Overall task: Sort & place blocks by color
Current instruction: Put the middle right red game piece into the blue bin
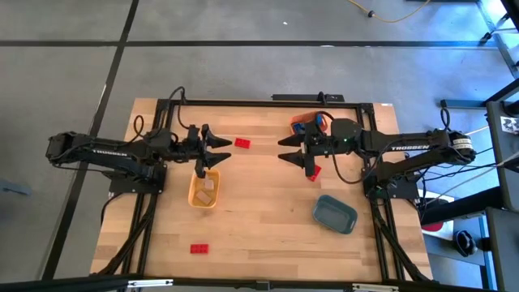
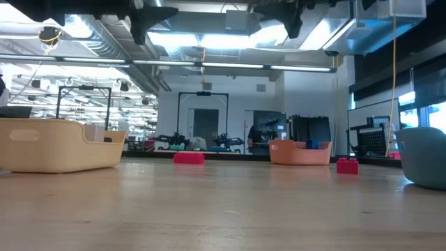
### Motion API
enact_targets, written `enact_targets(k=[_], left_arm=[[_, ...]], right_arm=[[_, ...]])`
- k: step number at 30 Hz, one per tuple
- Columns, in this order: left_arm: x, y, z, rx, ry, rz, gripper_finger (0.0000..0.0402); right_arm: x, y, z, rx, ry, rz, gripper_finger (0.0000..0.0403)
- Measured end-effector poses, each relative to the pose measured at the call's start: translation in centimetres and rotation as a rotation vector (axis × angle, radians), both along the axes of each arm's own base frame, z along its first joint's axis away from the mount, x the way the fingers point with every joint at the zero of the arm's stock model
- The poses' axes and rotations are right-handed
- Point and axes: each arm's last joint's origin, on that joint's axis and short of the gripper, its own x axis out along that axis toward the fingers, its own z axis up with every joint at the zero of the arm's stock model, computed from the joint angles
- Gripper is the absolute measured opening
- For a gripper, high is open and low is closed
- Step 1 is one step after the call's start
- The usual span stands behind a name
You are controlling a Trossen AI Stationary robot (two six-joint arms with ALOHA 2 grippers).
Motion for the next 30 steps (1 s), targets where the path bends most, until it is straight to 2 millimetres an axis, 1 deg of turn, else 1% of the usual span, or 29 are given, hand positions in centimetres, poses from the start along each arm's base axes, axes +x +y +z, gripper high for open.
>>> enact_targets(k=[4,8,11,14,16,20,24,30], left_arm=[[0.0,0.0,0.0,-0.04,-0.003,0.044,0.0225],[0.6,-0.3,-0.4,-0.079,0.029,0.05,0.0225],[1.7,-0.6,0.3,-0.065,0.066,0.05,0.0222],[3.3,-0.9,0.4,0.0,0.164,0.032,0.0217],[4.2,-1.0,0.7,0.041,0.197,0.001,0.0215],[5.3,-1.2,1.1,0.079,0.218,-0.078,0.0214],[5.5,-1.3,1.7,0.093,0.202,-0.082,0.0214],[5.3,-1.3,2.1,0.103,0.184,-0.072,0.0214]], right_arm=[[0.0,0.1,0.0,-0.023,-0.006,0.054,0.0278],[-0.4,0.3,0.1,-0.018,0.004,0.1,0.0278],[-1.1,0.4,0.2,-0.023,0.033,0.108,0.0278],[-1.9,0.4,0.6,-0.034,0.046,0.112,0.0278],[-2.6,0.6,0.9,-0.031,0.053,0.119,0.0278],[-3.9,1.1,1.6,-0.036,0.047,0.126,0.0278],[-4.4,1.4,2.0,-0.05,0.028,0.103,0.0278],[-4.0,1.7,1.9,-0.062,0.023,0.061,0.0278]])
